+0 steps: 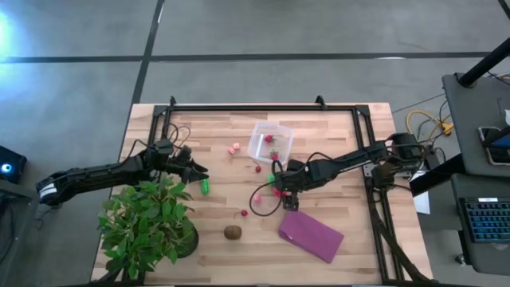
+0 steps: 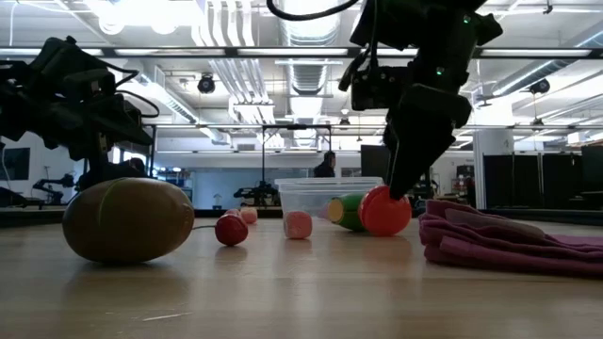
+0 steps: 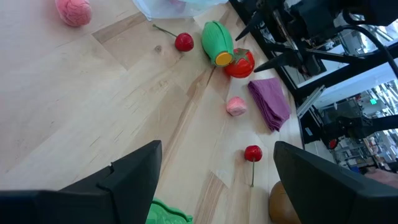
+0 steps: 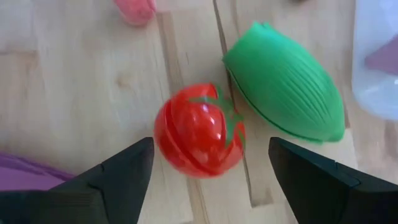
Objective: Pick and placing Produce into tupperware
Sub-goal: Put the red tomato in the transparent bin
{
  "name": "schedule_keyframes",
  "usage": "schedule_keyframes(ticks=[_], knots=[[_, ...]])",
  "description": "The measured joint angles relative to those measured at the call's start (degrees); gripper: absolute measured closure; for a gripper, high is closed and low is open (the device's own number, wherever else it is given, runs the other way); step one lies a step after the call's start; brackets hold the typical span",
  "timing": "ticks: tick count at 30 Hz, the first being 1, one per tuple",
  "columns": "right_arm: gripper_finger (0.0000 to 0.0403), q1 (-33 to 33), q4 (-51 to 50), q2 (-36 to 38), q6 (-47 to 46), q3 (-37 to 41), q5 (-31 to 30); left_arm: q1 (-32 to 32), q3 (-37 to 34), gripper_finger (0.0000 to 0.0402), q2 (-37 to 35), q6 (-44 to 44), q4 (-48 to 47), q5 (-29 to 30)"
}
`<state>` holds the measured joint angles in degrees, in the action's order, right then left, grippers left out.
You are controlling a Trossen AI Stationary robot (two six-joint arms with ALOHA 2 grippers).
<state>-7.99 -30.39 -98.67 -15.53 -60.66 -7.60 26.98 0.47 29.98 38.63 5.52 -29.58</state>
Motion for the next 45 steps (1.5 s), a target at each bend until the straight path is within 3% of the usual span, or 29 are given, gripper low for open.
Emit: schedule_keyframes(ticks=[12,35,45], knots=[[0.0082,0.0,2.7,-5.1,0.8,-0.3,0.0,0.0,0.0,0.0107,0.0,0.0,0.0,0.0],[0.0144,0.1,1.9,-6.0,0.5,-2.0,0.0,0.0,0.0,0.0107,0.0,0.0,0.0,0.0],[0.0141,0.1,-9.8,0.6,0.0,-7.8,0.0,0.0,0.0,0.0107,-0.1,0.0,0.0,0.0]])
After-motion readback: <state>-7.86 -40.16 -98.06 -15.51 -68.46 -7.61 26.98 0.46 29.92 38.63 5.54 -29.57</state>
